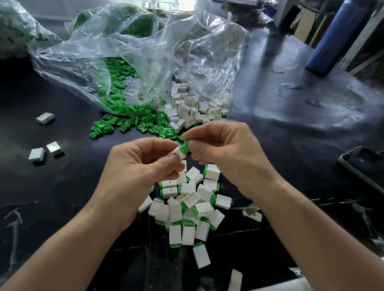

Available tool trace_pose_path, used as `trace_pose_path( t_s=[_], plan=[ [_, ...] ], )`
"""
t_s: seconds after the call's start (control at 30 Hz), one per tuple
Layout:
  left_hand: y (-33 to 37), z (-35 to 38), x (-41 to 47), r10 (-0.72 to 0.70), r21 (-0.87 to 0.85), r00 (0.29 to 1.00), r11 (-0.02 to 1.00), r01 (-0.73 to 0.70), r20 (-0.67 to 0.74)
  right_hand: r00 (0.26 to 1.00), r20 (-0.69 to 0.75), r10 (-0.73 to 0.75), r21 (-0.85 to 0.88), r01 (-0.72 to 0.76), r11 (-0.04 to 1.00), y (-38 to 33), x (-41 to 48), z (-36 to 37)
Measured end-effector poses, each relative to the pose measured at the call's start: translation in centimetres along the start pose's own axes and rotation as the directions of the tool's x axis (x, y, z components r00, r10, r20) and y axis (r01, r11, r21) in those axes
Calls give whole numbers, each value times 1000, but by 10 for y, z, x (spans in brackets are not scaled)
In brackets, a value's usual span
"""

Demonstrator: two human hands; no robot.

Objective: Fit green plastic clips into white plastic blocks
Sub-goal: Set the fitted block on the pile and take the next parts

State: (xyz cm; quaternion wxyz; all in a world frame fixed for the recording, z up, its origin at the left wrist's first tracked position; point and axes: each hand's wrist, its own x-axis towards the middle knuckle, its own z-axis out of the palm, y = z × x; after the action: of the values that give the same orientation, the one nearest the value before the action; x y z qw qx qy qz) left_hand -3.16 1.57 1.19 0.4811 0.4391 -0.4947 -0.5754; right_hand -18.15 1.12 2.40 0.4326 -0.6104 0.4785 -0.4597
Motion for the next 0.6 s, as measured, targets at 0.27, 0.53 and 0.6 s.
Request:
trace_pose_path(
  t_s=[0.27, 0.53, 0.6],
  plan=[
    [1, 1, -2, 23, 21, 1000, 1000, -23, -2, 999, -34, -34, -100, 31, 994, 2, -2, 3],
    [-2, 2, -4, 36, 57, 999, 998, -34, -21, 996, -20, -86, -182, 81, 980, 4, -4, 7],
    [-3, 2, -4, 34, 40, 999, 999, -33, -28, 994, -4, -111, -212, 108, 971, 4, -4, 8]
  ],
)
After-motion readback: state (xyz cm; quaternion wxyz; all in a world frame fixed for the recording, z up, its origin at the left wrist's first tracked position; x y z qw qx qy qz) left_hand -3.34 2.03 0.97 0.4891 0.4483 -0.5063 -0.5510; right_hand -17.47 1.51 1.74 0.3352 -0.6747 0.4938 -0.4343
